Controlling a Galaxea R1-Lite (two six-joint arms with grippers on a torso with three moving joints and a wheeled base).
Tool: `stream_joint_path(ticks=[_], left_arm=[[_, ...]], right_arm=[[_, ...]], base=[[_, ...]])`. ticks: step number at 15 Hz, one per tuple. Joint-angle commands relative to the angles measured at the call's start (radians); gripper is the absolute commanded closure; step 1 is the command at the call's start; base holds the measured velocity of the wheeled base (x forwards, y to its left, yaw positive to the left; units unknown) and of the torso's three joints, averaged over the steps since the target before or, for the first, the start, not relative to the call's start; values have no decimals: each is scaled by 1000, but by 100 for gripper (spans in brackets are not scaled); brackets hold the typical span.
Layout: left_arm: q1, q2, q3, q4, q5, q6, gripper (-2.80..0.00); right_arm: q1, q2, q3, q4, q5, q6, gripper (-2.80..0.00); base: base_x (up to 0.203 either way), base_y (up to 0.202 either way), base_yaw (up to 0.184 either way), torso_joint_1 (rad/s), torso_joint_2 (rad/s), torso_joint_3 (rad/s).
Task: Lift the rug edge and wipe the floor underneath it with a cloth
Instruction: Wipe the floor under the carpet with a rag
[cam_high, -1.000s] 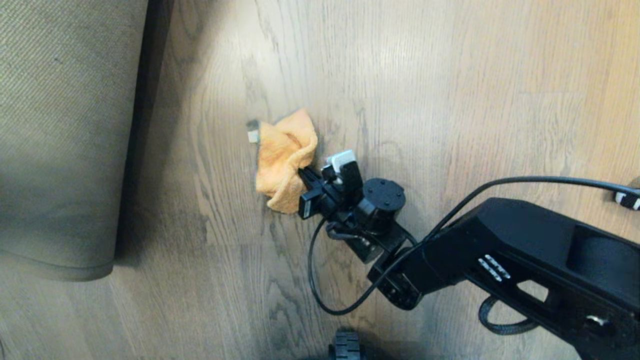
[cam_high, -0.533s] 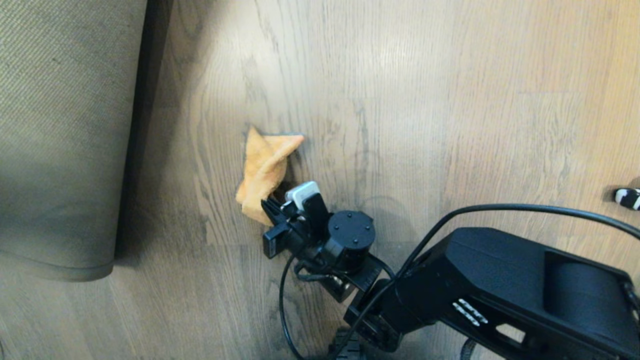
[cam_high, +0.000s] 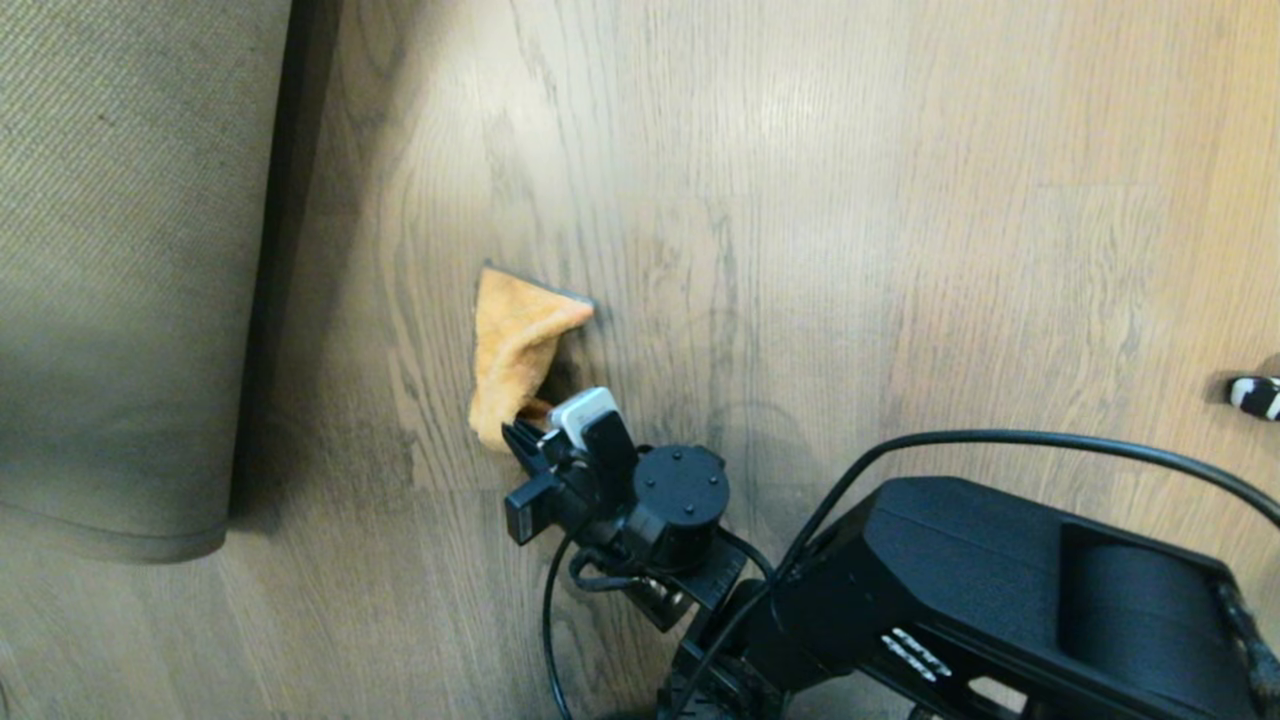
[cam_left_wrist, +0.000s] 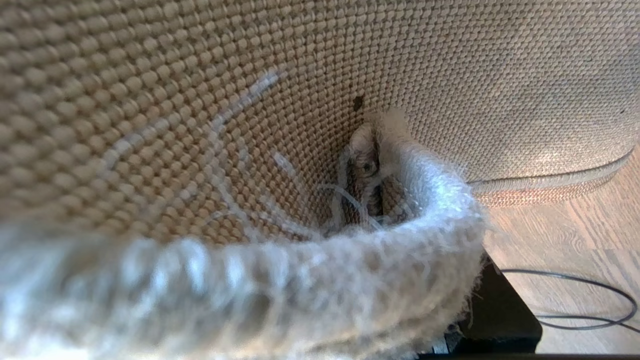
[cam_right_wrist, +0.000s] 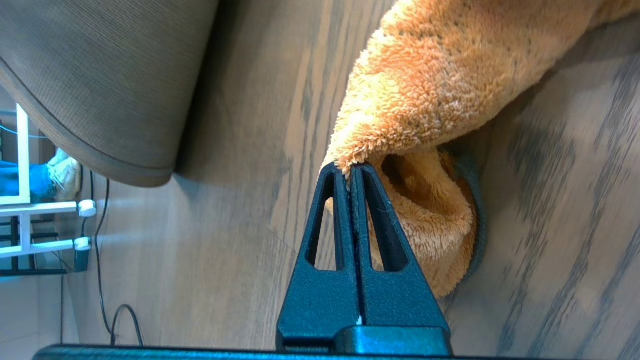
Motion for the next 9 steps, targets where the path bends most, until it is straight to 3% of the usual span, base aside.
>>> stream_joint_path(ticks=[1,9], left_arm=[[3,1,1,0,-2,6,0],[3,0,1,0,-3,7,0]], right_arm=[[-16,17,-12,-7,0,0,0],[-211,11,-96,-7,-13,-1,0]], base=[[0,0,0,0,0,0],[0,0,0,0,0,0]])
